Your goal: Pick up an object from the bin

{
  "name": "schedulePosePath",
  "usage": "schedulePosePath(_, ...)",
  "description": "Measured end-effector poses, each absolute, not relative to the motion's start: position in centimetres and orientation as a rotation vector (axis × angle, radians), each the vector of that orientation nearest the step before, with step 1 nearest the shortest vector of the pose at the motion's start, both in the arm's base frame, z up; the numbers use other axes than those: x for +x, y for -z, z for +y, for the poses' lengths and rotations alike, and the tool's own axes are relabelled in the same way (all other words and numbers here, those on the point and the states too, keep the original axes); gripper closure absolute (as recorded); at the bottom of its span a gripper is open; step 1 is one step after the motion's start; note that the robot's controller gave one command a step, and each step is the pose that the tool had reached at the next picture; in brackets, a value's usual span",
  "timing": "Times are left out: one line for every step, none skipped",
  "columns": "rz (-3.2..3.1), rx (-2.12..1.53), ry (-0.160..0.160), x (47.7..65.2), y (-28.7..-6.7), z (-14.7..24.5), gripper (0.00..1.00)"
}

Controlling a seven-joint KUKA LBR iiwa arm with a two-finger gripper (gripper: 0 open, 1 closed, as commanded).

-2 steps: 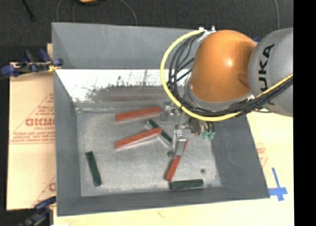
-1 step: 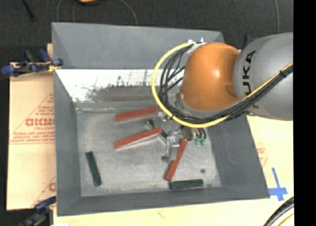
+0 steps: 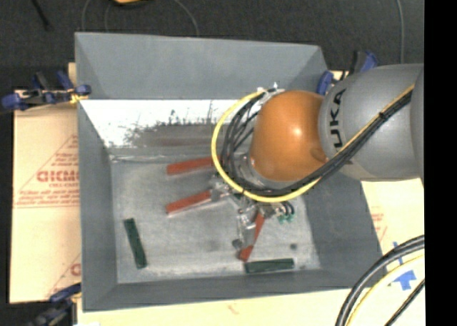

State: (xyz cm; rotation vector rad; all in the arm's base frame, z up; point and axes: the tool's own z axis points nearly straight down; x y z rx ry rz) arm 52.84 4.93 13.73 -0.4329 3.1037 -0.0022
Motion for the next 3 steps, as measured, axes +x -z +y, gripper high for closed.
schedulePosePath(3.071, -0.633, 0.001, 54.5, -8.0, 8.9, 0.00)
schedulePosePath(3.071, -0.653, 0.001, 59.2, -7.8, 9.2, 0.00)
schedulePosePath(3.061, -0.673, -0.002, 56.5, -7.9, 11.0, 0.00)
